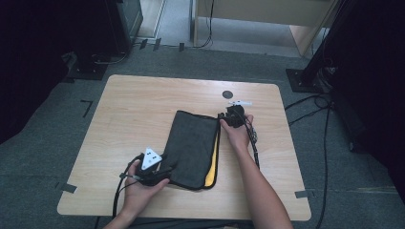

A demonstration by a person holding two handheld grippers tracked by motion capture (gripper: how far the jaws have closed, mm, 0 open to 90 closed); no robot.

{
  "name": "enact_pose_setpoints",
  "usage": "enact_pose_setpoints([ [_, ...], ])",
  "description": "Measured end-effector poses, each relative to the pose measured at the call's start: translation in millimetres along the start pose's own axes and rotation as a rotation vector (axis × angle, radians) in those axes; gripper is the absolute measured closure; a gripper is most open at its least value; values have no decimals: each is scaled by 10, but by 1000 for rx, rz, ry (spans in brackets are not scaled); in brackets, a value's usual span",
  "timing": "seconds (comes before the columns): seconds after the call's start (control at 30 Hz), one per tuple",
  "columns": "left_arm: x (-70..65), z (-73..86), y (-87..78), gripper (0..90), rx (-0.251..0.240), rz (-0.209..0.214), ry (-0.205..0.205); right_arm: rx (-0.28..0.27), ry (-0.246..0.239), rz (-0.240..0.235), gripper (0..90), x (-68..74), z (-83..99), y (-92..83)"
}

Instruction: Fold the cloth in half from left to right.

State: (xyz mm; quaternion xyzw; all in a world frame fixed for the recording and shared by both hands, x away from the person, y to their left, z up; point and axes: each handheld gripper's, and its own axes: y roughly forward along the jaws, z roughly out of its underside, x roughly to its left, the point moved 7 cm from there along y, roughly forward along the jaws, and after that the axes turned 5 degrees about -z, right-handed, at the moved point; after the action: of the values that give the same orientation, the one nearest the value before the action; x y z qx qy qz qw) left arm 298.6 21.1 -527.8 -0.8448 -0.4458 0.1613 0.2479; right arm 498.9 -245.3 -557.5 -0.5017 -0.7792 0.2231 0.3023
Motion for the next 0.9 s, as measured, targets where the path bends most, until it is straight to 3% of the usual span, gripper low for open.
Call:
enact_pose_setpoints([
  [0.1,175,83,-24,501,12,-19,-34,4,-59,23,842,40,-13,4],
  [0.17,229,128,-18,506,20,-21,-56,10,-78,32,900,54,-13,19],
  [0.33,195,194,18,504,40,0,-45,-23,-89,62,900,52,-83,26],
  [0.5,175,220,26,503,46,12,-41,-64,-51,62,900,19,-183,11],
  [0.6,219,218,17,502,43,8,-54,-71,-3,42,761,3,-170,20],
  [0.7,274,219,16,502,42,-2,-64,-48,-2,54,679,-30,-115,61],
  [0.8,310,219,5,502,41,-21,-54,-23,-26,90,701,-60,-76,97],
  [0.9,323,202,-10,502,29,-20,-58,-17,-40,96,806,-53,-65,108],
])
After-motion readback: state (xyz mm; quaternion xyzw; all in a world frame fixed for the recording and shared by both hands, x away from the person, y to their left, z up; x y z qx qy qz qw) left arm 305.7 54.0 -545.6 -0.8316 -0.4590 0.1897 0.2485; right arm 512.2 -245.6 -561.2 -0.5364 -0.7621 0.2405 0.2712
